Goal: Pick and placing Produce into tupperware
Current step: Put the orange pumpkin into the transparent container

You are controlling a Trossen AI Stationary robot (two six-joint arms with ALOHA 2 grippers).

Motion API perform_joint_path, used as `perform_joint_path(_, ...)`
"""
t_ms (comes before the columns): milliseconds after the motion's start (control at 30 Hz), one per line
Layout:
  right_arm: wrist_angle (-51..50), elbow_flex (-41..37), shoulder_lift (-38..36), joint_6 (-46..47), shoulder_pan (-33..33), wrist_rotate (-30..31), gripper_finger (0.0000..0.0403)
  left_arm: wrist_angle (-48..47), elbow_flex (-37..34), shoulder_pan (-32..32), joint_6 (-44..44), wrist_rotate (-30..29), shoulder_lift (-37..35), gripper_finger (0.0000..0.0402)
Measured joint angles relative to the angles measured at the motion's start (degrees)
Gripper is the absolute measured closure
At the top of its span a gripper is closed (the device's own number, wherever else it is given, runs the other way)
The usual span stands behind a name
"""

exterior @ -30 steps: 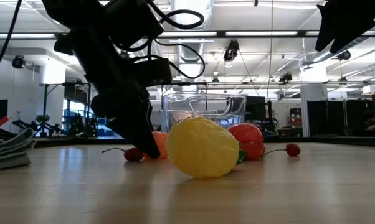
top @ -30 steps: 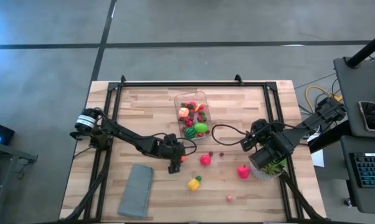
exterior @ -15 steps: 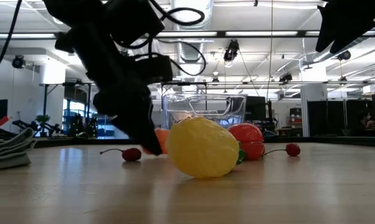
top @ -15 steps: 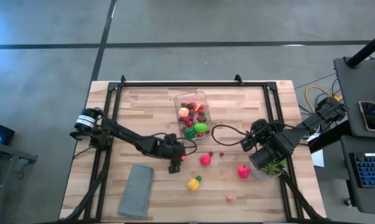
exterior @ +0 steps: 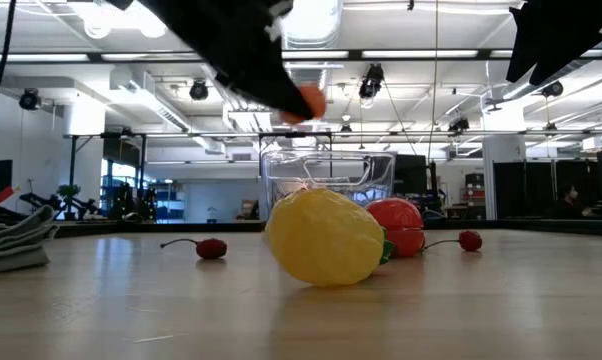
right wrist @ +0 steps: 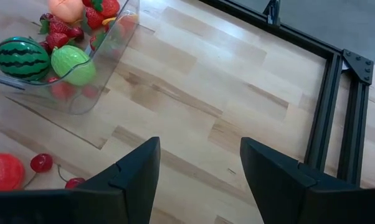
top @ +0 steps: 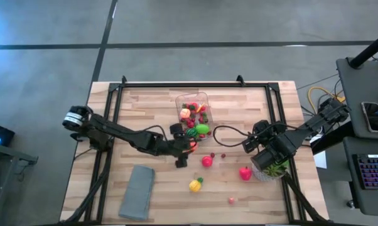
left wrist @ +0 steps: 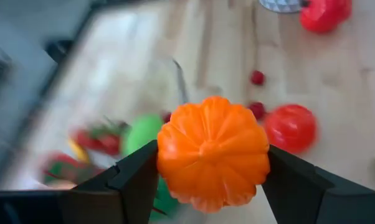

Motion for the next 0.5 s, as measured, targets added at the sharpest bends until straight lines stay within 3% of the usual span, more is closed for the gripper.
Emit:
perform_joint_path(133,0.1,0.1,0.0,1.1,0.0,-0.2,0.0188,-0.6,1.8,2.9,8.0,-1.9,-0.3,0.0169)
perform_joint_path(267,0.3,0.1,0.0,3.5,0.0,-0.9,0.0188,-1.2,2.2,10.3,7.5,-1.0,-0.2,0.0169)
perform_joint_path(500,0.3,0.1,0.0,8.5,0.0,-2.3,0.0188,-5.4,2.8,24.6,-12.3,15.7,0.1,0.0169)
